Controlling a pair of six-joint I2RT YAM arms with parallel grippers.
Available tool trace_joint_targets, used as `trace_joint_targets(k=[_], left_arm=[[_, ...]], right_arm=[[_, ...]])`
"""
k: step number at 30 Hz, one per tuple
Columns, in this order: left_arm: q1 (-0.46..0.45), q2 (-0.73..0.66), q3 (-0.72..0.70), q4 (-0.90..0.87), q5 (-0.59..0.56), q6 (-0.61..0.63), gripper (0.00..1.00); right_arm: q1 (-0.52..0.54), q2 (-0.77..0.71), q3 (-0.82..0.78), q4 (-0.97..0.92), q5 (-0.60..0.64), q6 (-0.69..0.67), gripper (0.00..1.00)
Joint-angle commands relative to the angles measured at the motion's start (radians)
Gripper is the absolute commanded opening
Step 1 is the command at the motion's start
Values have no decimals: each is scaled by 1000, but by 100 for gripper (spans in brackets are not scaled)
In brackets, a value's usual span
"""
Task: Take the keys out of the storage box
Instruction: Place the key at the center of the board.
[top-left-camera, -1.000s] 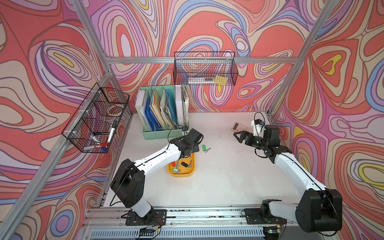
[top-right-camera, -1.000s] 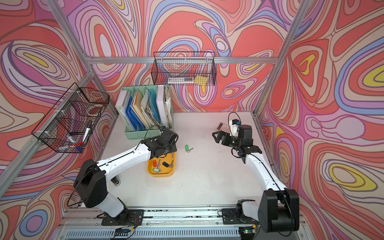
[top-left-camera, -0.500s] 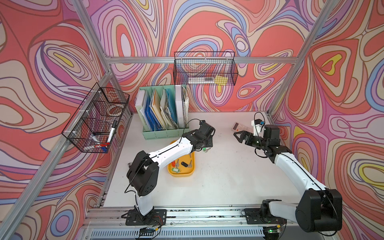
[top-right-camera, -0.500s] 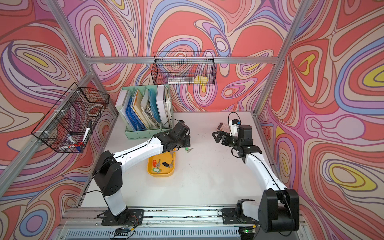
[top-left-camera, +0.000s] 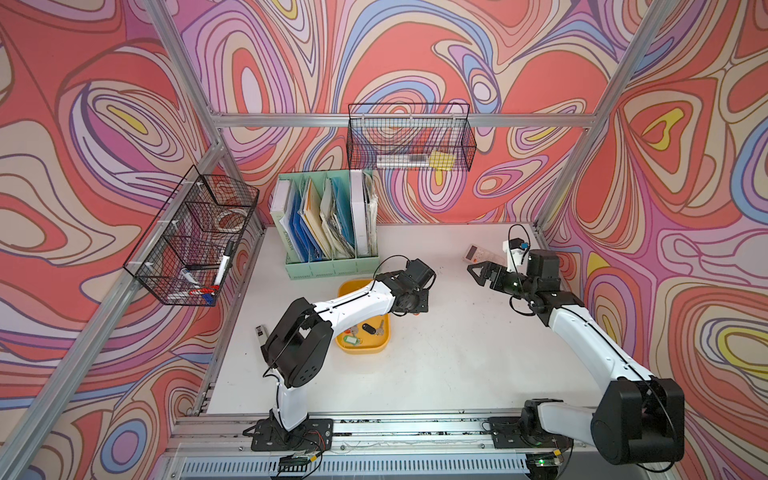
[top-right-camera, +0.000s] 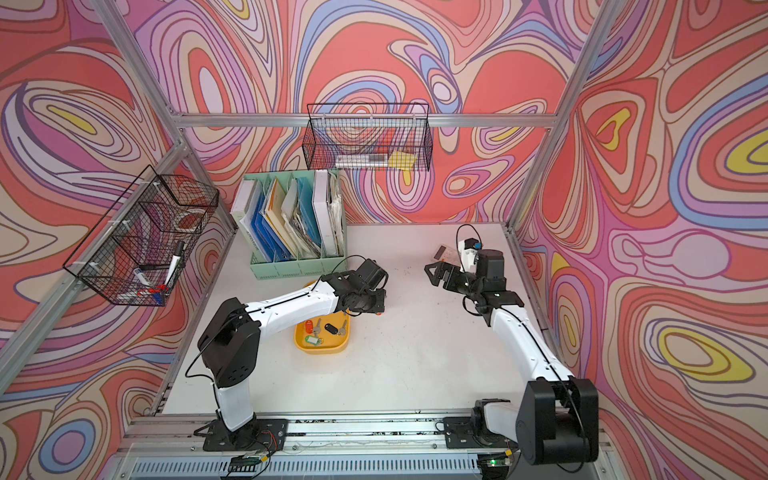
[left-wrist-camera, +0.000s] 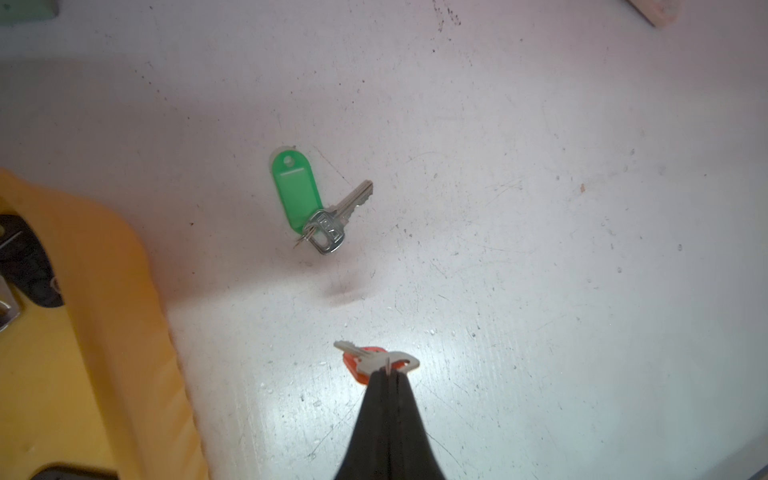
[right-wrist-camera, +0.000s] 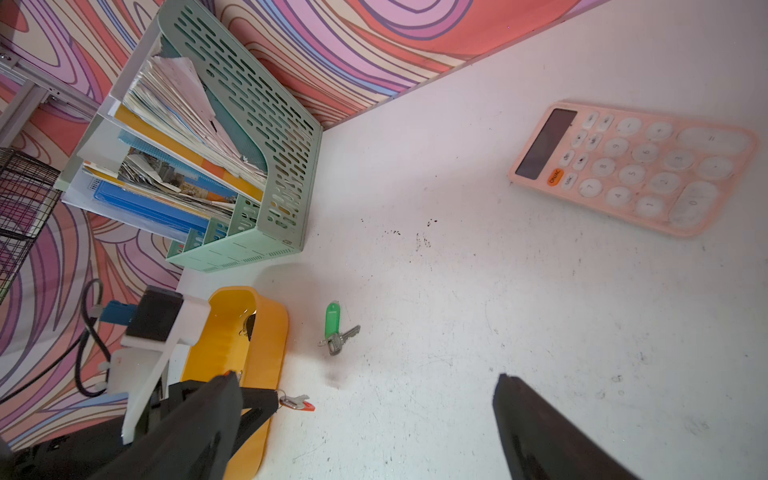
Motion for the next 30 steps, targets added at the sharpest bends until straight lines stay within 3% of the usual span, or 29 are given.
trace_joint_targets(k=[1, 10, 16, 22, 30], left_arm=[[-2, 43, 15, -52, 13, 2, 0], [-2, 79, 17, -55, 19, -4, 1], [-2, 73, 14, -60, 4, -6, 20], [-1, 43, 2, -35, 12, 0, 27], [18, -99, -78, -12, -79, 2, 40]], right_arm=[[-1, -12, 4, -9, 4, -6, 98], [-1, -18, -2, -11, 7, -4, 98], [-1, -20, -2, -10, 4, 0, 98], [-1, -23, 7, -20, -3, 1, 98], [7, -6, 54, -85, -35, 14, 98]])
